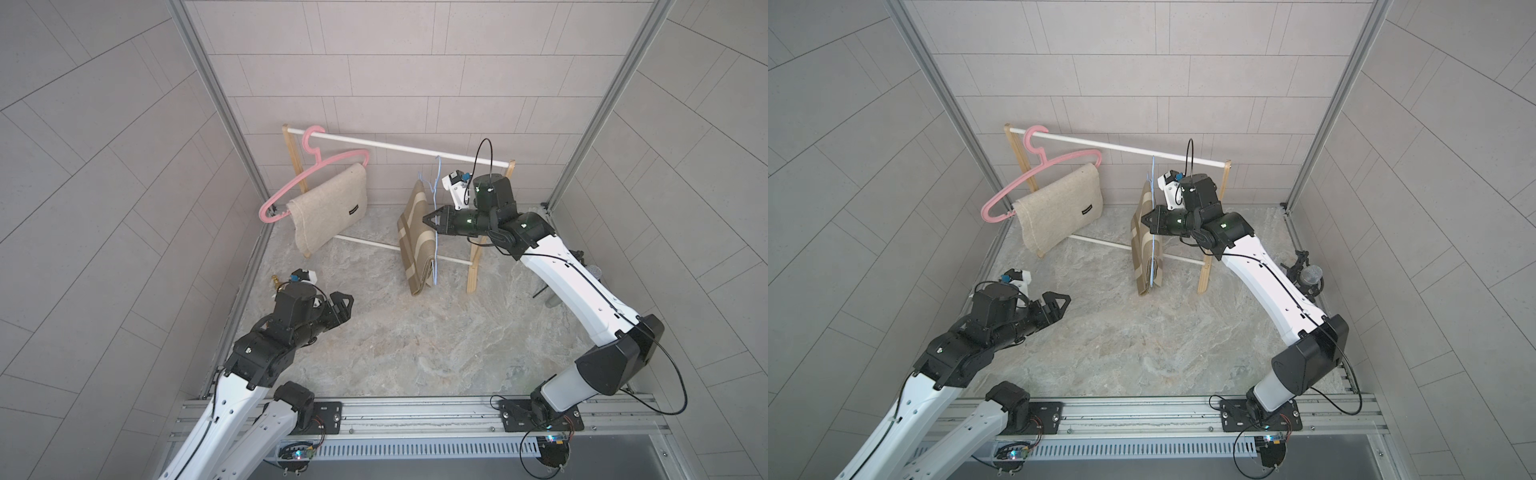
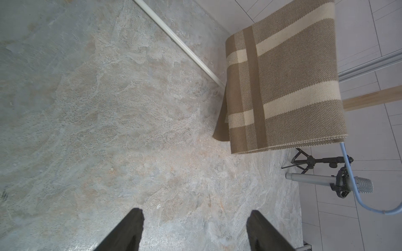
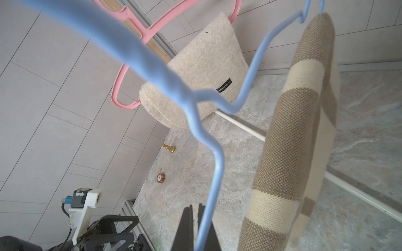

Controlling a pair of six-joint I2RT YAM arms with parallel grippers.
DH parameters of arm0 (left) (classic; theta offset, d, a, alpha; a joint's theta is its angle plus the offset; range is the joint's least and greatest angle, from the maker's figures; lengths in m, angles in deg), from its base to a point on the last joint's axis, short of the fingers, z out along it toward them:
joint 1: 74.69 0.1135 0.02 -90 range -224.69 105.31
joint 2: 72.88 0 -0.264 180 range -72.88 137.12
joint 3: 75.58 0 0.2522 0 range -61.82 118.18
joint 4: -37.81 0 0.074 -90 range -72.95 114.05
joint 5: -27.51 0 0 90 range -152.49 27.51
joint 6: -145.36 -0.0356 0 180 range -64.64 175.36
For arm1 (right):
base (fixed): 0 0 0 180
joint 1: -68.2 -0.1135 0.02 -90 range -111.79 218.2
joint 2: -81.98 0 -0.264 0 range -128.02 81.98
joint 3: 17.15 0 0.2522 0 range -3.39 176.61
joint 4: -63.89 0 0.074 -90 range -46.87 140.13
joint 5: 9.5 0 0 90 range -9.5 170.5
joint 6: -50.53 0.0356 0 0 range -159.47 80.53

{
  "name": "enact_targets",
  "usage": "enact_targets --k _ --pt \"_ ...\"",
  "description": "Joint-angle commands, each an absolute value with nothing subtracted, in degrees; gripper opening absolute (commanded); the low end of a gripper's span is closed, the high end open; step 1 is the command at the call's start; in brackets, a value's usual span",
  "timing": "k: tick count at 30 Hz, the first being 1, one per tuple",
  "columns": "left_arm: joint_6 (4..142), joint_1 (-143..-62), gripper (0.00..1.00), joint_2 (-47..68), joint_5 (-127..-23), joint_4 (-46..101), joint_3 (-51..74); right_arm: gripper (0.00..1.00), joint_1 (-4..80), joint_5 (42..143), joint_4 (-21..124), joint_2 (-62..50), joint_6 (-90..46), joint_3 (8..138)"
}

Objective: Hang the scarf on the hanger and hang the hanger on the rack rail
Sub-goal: Place the hanger at the clothesline.

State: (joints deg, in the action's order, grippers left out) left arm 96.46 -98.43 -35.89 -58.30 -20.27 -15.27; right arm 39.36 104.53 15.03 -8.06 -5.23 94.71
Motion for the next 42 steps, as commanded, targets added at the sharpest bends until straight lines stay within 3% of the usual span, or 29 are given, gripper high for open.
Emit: enact_targets --k 1,25,34,38,42 --pt "96.4 -98.2 0.77 -35.5 -58.5 -20.6 -15.9 0.00 39.8 103.7 21.7 -8.3 -3.8 97.4" --pt "96.2 -98.2 0.77 -34.3 -59.8 -18.9 -17.3 0.01 43.6 103.0 22.4 -14.4 -2.5 98.0" --pt "95.0 -98.2 0.83 -33.5 -58.9 -18.9 -15.6 0.48 43.6 99.1 16.5 -8.2 -8.1 96.5" --pt "94.3 -98.2 0.84 -33.2 -58.5 -19.0 -14.6 0.63 43.5 96.6 13.4 -3.2 -10.7 93.6" --pt "93.6 -98.2 0.86 -33.3 -57.2 -19.1 -13.8 0.70 43.4 95.2 11.3 3.7 -14.3 87.9"
